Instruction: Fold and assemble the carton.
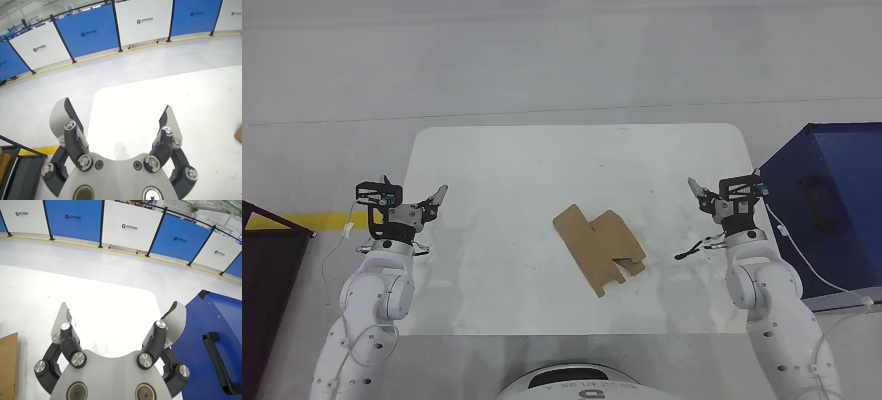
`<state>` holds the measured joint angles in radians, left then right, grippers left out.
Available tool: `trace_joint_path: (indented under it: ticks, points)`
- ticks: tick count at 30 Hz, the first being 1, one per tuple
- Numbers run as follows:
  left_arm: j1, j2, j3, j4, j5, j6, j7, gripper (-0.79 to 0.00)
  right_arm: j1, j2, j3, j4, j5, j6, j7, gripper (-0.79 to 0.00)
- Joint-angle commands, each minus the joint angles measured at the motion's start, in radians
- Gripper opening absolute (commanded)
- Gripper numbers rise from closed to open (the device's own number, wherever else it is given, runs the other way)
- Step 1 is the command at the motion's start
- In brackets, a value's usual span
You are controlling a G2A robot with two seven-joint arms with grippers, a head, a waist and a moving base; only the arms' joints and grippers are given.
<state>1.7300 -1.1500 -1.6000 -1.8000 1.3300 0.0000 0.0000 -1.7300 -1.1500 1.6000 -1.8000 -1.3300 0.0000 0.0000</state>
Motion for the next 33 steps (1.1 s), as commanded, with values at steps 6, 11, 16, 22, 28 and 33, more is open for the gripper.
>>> trace_joint_path:
  ticks: [6, 11, 16, 22, 28, 33]
  points:
    - [0.0, 0.0, 0.0, 0.0, 0.0, 0.0, 0.0, 0.0, 0.0, 0.0, 0.0, 0.0, 0.0, 0.0, 0.0, -0.001]
    - [0.0, 0.0, 0.0, 0.0, 0.0, 0.0, 0.0, 0.0, -0.021, 0.007, -0.013, -0.012, -0.191, -0.016, -0.051, 0.0]
    - [0.0, 0.0, 0.0, 0.0, 0.0, 0.0, 0.0, 0.0, -0.088, 0.02, -0.03, -0.046, -0.512, -0.027, -0.175, 0.0]
    - [0.0, 0.0, 0.0, 0.0, 0.0, 0.0, 0.0, 0.0, -0.159, 0.039, -0.065, -0.049, -0.946, 0.028, -0.359, 0.0]
    - [0.0, 0.0, 0.0, 0.0, 0.0, 0.0, 0.0, 0.0, -0.165, 0.042, -0.069, -0.033, -0.845, -0.095, -0.44, 0.0]
    - [0.0, 0.0, 0.0, 0.0, 0.0, 0.0, 0.0, 0.0, -0.165, 0.042, -0.069, -0.033, -0.845, -0.095, -0.44, 0.0]
